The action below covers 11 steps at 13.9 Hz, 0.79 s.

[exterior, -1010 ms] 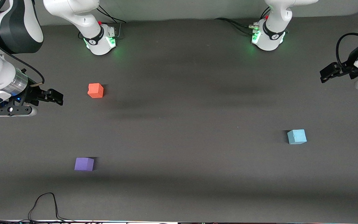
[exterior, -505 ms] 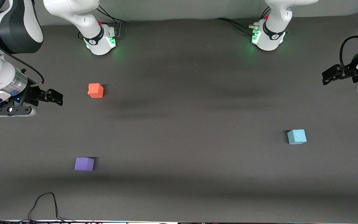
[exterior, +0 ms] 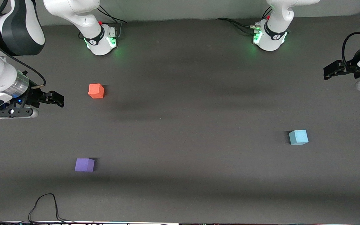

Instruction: Place blue block between orange and purple blocks

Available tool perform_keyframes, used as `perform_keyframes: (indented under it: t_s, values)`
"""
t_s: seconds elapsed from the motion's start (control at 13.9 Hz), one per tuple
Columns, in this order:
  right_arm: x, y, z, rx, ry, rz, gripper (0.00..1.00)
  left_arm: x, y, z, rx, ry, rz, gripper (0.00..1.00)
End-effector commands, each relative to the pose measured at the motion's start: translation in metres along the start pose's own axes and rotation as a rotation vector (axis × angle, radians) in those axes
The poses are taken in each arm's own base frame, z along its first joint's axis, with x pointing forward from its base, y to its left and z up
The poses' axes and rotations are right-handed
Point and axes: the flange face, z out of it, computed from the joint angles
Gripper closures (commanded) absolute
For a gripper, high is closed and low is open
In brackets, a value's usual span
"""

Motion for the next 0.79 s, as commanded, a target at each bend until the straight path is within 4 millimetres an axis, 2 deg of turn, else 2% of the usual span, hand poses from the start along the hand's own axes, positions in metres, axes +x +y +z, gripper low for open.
perform_keyframes:
  t_s: [0.0,0.07,0.22,0.43,0.51,0.58,0.72]
  values:
    - [0.003,-0.002,0.003,-0.012,0.010,0.003,0.00,0.007,-0.001,0.000,-0.007,-0.010,0.014,0.00]
    - [0.003,-0.003,0.003,-0.011,0.010,-0.003,0.00,0.013,-0.002,0.006,-0.004,-0.011,0.013,0.00]
    - [0.003,-0.002,0.003,-0.012,0.010,-0.003,0.00,0.038,-0.002,0.029,0.001,-0.011,0.013,0.00]
    - [0.004,-0.003,0.005,-0.011,0.008,-0.006,0.00,0.078,-0.001,0.074,0.004,-0.013,0.071,0.00]
    - [0.004,-0.003,0.005,-0.011,0.008,-0.005,0.00,0.092,-0.011,0.088,-0.001,-0.008,0.108,0.00]
    - [0.004,-0.003,0.005,-0.013,0.009,-0.007,0.00,0.104,-0.022,0.105,-0.012,-0.005,0.133,0.00]
    - [0.005,-0.003,0.007,-0.012,0.005,-0.007,0.00,0.132,-0.034,0.155,-0.022,-0.011,0.160,0.00]
